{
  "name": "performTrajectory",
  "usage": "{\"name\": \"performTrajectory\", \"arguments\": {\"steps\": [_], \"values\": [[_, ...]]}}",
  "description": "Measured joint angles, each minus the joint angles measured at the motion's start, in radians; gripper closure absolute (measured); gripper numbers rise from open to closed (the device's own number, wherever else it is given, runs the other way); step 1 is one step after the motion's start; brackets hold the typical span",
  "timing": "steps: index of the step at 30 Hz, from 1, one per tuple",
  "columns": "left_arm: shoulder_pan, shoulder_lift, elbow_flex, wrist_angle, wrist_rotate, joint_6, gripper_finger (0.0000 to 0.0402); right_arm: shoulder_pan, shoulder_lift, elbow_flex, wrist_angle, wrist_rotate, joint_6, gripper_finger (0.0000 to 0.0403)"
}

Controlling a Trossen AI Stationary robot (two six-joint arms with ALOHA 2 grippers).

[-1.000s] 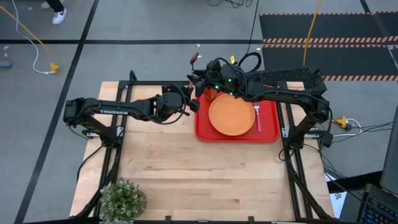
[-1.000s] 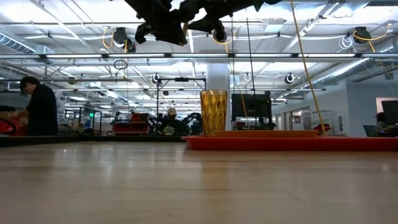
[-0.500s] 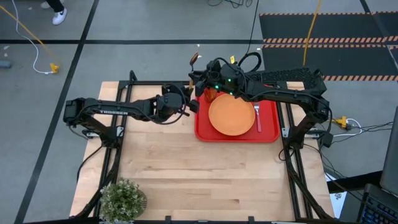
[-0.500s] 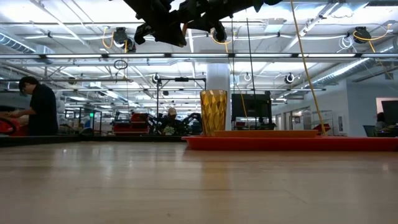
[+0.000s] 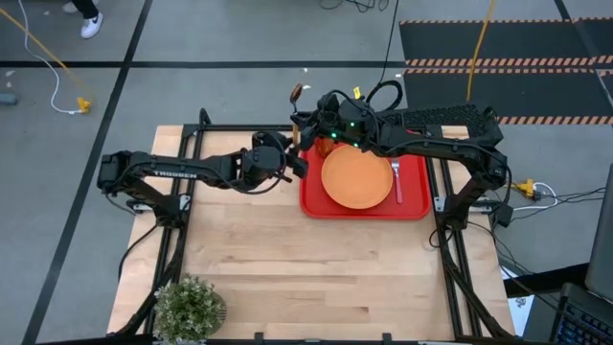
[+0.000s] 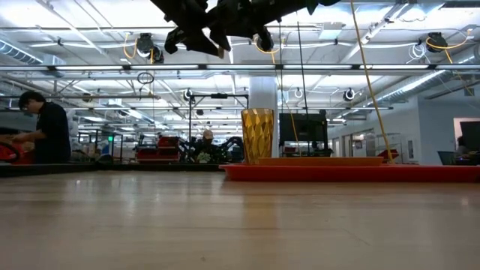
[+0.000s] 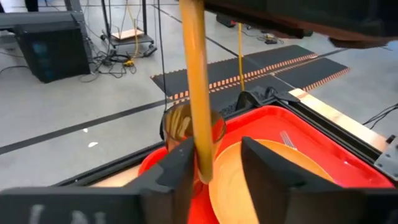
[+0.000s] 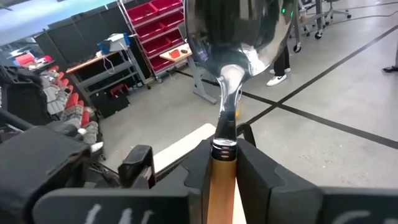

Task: Pick and place plate/cup/fork/spoon on tray
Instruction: Put the yellow spoon on the red tray to the right side of the pink fork

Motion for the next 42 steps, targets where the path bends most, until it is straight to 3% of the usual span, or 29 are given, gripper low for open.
{"name": "performTrajectory", "arguments": {"steps": [5, 10, 19, 27, 36, 42], "values": [[-0.022, 0.000, 0.000, 0.000, 0.001, -0.052, 0.0219, 0.000, -0.007, 0.000, -0.034, -0.002, -0.003, 0.0360], [-0.039, 0.000, 0.000, -0.005, 0.007, -0.139, 0.0199, 0.000, -0.042, -0.001, -0.106, -0.054, -0.002, 0.0361], [-0.044, -0.059, -0.001, -0.140, 0.041, -0.227, 0.0222, -0.001, -0.159, -0.001, -0.333, -0.051, -0.028, 0.0361], [-0.020, -0.124, -0.004, -0.271, 0.066, -0.205, 0.0249, 0.000, -0.255, -0.001, -0.624, -0.049, 0.039, 0.0361], [0.001, -0.145, -0.001, -0.301, 0.072, -0.184, 0.0254, 0.000, -0.327, -0.001, -0.906, -0.011, 0.151, 0.0361], [0.000, -0.145, -0.001, -0.306, 0.128, -0.191, 0.0254, 0.000, -0.364, -0.001, -1.106, 0.035, 0.190, 0.0361]]}}
